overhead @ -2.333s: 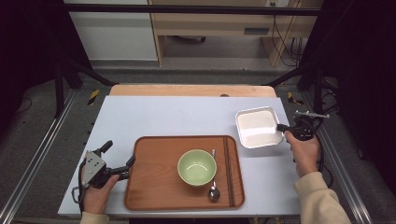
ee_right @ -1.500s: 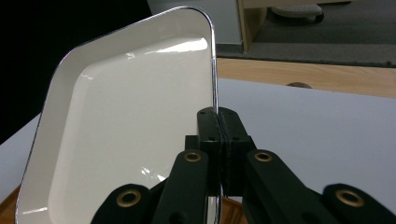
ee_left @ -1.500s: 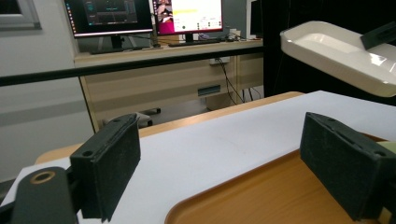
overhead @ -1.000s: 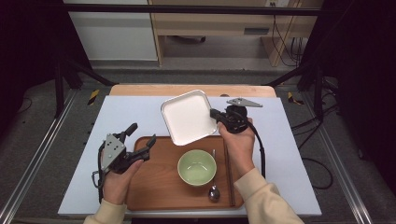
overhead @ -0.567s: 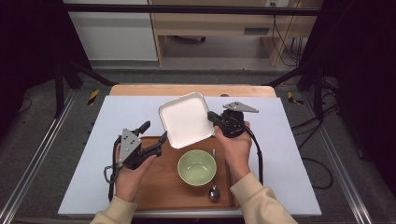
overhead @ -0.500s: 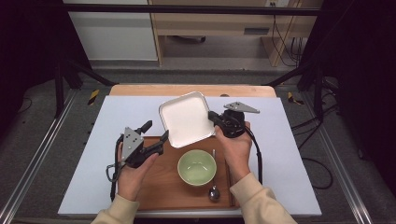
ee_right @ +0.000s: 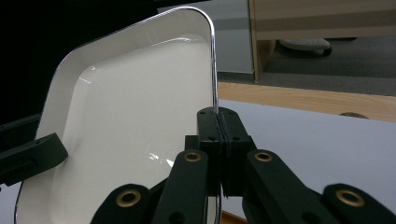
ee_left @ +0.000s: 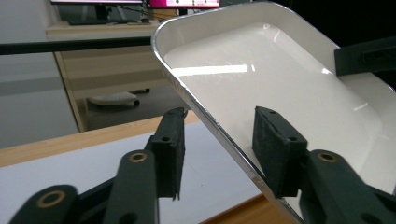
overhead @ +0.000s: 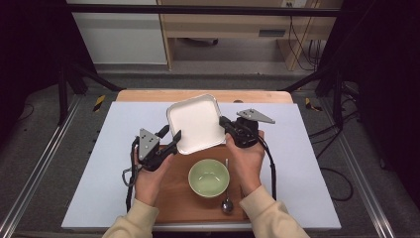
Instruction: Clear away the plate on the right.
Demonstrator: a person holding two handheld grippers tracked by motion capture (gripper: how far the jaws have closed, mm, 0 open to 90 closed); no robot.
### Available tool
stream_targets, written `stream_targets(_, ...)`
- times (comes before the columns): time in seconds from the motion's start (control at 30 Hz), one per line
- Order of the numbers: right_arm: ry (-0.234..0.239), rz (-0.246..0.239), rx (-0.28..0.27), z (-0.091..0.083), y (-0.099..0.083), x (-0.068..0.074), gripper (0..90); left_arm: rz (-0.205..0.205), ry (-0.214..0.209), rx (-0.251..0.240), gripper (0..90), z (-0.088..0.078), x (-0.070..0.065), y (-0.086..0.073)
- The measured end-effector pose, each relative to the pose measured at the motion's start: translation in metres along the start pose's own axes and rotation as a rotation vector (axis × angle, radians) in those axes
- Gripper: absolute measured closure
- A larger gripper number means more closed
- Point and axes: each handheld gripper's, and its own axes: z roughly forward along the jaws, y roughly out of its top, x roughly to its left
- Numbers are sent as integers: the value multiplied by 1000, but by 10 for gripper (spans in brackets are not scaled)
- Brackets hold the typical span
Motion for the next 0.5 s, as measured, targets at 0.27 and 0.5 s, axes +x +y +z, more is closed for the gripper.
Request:
stream_targets(0.27, -11, 18, 11, 3, -6, 7, 887, -64, 53, -28, 699, 2, 3, -1)
stream_targets(0.5, -22, -4, 47, 5, -11, 14, 882, -64, 107, -59, 814, 4, 5, 2)
